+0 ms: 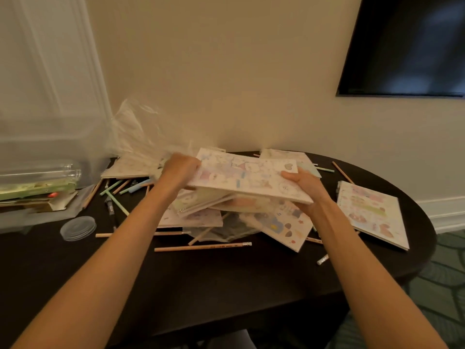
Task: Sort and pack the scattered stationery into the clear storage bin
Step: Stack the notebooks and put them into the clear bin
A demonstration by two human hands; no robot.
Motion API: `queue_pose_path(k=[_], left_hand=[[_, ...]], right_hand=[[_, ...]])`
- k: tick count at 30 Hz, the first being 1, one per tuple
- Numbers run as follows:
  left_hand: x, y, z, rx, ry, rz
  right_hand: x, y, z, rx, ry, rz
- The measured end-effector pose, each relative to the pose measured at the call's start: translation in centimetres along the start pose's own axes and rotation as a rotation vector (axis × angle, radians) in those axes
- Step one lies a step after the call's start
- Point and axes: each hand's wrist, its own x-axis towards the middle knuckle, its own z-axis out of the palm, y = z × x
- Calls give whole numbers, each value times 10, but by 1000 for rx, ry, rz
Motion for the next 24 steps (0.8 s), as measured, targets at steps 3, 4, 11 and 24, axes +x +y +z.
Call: queue_pose_path(k=[3,4,11,24], left_hand=[[6,-17,-7,176,78,69],[6,-22,-10,287,52,87],[-8,-53,3,942,-349,368],[-18,-39,4,1153,-35,429]], right_hand=[[3,4,-13,132,25,-2],[1,5,-17,141,19,13],[-13,15,-41,36,-229,161],[-23,23,-36,121,-9,20]])
